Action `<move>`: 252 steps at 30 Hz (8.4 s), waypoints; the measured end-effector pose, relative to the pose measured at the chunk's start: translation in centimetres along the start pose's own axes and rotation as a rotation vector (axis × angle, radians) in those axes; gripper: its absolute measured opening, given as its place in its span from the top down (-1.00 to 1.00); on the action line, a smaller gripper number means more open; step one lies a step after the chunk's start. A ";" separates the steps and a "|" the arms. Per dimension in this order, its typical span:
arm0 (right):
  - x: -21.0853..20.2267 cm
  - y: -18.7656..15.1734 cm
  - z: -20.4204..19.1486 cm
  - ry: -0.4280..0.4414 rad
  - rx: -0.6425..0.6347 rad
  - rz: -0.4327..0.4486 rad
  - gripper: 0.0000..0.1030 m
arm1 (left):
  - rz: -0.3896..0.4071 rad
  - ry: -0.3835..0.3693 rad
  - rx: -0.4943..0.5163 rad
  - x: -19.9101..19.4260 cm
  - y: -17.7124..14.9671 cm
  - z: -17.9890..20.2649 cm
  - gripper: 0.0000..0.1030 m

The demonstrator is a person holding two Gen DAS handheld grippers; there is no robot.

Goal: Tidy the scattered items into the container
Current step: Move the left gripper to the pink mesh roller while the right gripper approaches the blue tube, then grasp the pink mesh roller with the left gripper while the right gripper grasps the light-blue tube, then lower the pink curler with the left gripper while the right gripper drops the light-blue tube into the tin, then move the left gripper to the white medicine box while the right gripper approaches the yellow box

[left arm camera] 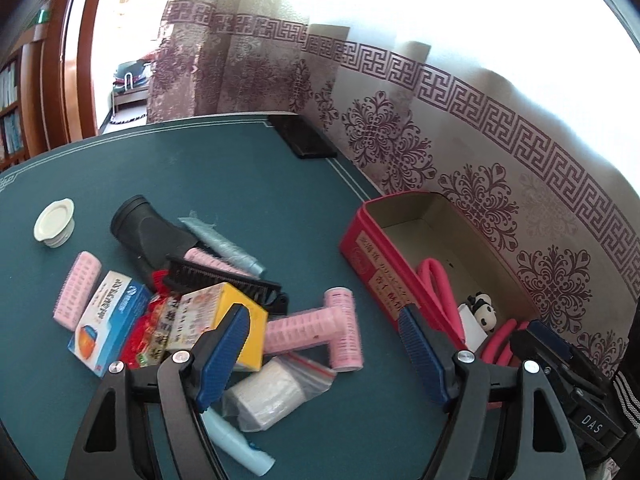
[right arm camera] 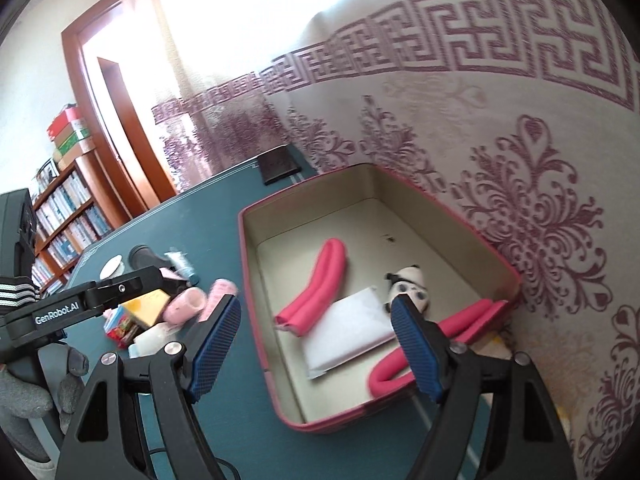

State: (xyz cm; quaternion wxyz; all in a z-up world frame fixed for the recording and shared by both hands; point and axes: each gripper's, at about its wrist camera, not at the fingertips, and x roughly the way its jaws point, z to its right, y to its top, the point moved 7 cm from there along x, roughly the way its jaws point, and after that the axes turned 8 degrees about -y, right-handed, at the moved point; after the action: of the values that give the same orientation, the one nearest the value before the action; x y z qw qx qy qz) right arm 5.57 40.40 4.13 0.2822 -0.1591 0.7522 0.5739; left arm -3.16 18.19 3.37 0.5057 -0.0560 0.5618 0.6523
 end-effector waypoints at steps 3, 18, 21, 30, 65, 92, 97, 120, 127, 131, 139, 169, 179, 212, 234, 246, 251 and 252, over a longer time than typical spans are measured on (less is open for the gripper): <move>-0.3 -0.2 -1.6 0.022 -0.020 0.000 -0.57 | 0.008 0.030 -0.040 -1.0 -0.4 -2.2 -0.52; -0.1 -2.6 -9.5 0.118 -0.130 -0.060 -0.57 | 0.030 0.111 -0.215 -5.0 -3.4 -11.6 -0.52; -0.1 -3.4 -10.8 0.132 -0.143 -0.077 -0.57 | 0.040 0.133 -0.235 -5.8 -3.7 -13.4 -0.52; 0.9 -5.1 -13.4 0.153 -0.181 -0.133 -0.57 | 0.054 0.220 -0.265 -7.0 -3.2 -18.3 -0.52; 1.6 -9.9 -19.8 0.293 -0.392 -0.246 -0.34 | -0.004 0.314 -0.056 -0.5 0.8 -22.3 -0.08; 5.4 -11.0 -21.2 0.178 -0.505 -0.254 0.59 | 0.006 0.302 -0.036 -0.8 0.5 -21.9 0.41; 5.0 -10.5 -20.1 0.251 -0.389 -0.323 0.59 | 0.019 0.257 -0.102 -2.1 -0.3 -22.4 0.41; 0.8 -4.3 -13.3 0.181 -0.208 -0.166 0.59 | 0.075 0.134 -0.072 -5.4 -0.7 -16.3 0.41; -0.1 -1.0 -6.0 0.063 -0.084 -0.087 0.59 | 0.070 0.105 -0.076 -5.9 -1.4 -14.5 0.41; 0.2 0.0 -2.7 0.018 -0.029 -0.067 0.59 | 0.062 0.090 -0.061 -5.8 -1.4 -13.1 0.41; 1.1 0.5 0.5 -0.025 0.015 -0.051 0.59 | 0.040 0.048 0.017 -4.7 -0.5 -8.8 0.41; 3.0 1.0 5.0 -0.058 0.041 -0.017 0.59 | -0.085 -0.183 0.336 8.1 3.4 12.3 0.40; 3.4 0.9 5.7 -0.041 0.085 -0.027 0.21 | -0.092 -0.170 0.311 9.1 3.1 12.2 -0.50; 1.3 -0.1 -4.2 0.077 -0.055 -0.015 -0.47 | 0.015 0.034 -0.008 -0.5 2.1 -5.2 -0.53; 1.8 -3.6 -12.2 0.156 -0.170 -0.108 -0.53 | 0.007 0.151 -0.171 -3.1 -1.5 -16.6 -0.53; 2.6 -4.5 -12.8 0.160 -0.178 -0.140 -0.53 | -0.084 0.182 -0.043 -0.2 -1.6 -17.1 -0.53; 2.6 -4.6 -12.9 0.160 -0.181 -0.144 -0.53 | -0.093 0.265 0.040 0.5 -1.4 -17.5 -0.54; 2.6 -4.6 -12.9 0.159 -0.181 -0.145 -0.53 | -0.091 0.268 0.044 0.4 -1.4 -17.6 -0.54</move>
State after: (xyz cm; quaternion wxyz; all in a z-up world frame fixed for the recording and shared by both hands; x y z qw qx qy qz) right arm 2.96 26.96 1.38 0.2467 -0.2828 0.7039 0.6030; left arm -11.04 4.36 -4.25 0.4562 -0.1570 0.6353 0.6031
